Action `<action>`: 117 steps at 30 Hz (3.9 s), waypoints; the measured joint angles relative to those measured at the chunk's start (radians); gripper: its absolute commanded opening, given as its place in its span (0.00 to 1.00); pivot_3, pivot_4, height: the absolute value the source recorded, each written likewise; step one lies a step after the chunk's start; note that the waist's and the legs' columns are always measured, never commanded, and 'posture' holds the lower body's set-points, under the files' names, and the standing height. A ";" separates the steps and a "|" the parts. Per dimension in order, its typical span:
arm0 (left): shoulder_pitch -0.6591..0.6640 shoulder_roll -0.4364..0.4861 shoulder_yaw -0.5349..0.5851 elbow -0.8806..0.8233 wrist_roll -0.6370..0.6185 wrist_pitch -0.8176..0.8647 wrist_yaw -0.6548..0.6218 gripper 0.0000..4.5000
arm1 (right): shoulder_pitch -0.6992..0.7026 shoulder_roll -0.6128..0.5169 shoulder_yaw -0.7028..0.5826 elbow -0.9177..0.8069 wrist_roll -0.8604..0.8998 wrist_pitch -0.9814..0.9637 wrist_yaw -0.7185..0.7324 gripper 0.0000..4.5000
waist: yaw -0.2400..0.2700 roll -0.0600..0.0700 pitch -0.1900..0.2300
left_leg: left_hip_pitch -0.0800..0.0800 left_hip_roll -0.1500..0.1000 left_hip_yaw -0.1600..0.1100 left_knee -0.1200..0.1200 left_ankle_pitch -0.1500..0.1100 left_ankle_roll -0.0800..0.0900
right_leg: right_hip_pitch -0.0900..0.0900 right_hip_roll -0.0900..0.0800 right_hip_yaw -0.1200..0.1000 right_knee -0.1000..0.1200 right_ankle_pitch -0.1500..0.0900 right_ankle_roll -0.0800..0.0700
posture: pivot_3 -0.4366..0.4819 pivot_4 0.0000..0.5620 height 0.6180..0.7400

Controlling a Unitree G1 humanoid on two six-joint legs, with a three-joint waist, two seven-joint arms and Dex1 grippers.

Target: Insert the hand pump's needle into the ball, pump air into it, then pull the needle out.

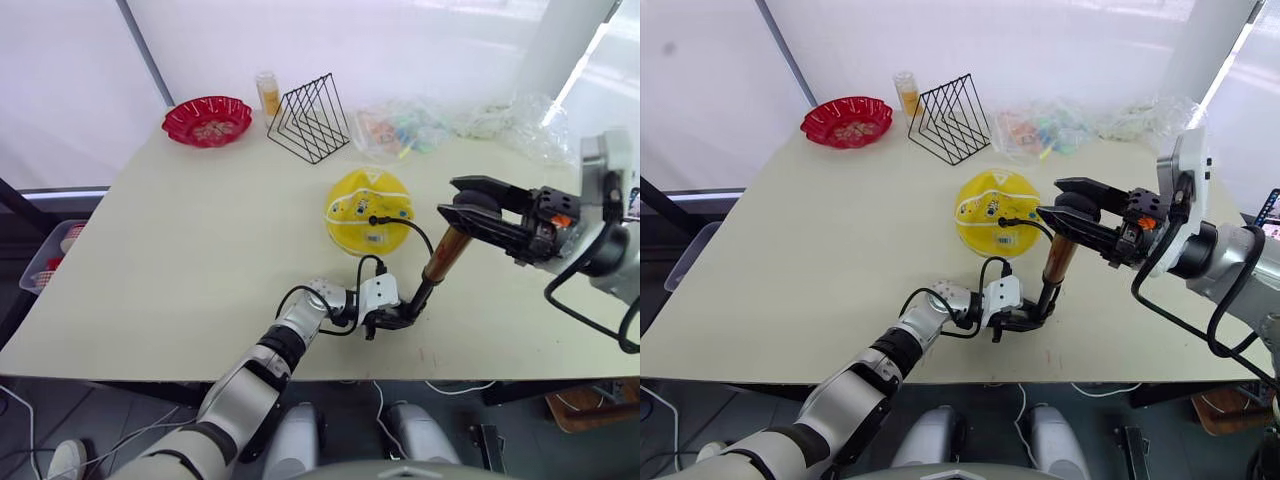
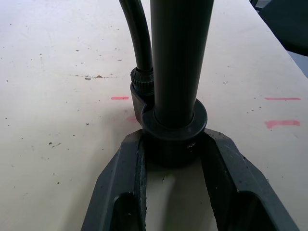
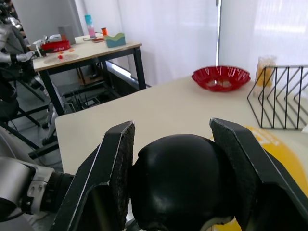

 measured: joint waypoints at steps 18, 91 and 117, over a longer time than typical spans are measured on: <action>0.006 0.000 -0.003 -0.010 0.013 0.003 -0.002 0.25 | 0.166 0.155 0.244 0.140 -0.378 -0.154 0.096 0.45 | 0.000 -0.001 -0.003 | 0.000 0.000 0.001 0.000 0.000 0.000 | 0.000 0.000 0.000 0.000 0.000 0.000 | 0.48 0.27 0.96; -0.045 -0.003 -0.017 0.006 0.052 0.074 -0.042 0.25 | 0.174 0.125 0.167 0.097 -0.293 -0.090 0.126 0.45 | 0.000 -0.007 -0.011 | 0.001 0.000 -0.003 -0.001 0.000 0.000 | 0.001 0.000 -0.001 -0.002 0.000 0.000 | 0.48 0.27 0.96; -0.034 -0.007 -0.015 -0.019 0.052 0.093 -0.045 0.25 | -0.068 -0.072 -0.035 0.144 0.064 0.112 0.081 0.45 | 0.001 -0.007 -0.010 | -0.001 -0.001 -0.003 -0.003 -0.001 0.002 | -0.001 -0.006 -0.001 -0.003 -0.001 0.001 | 0.48 0.27 0.96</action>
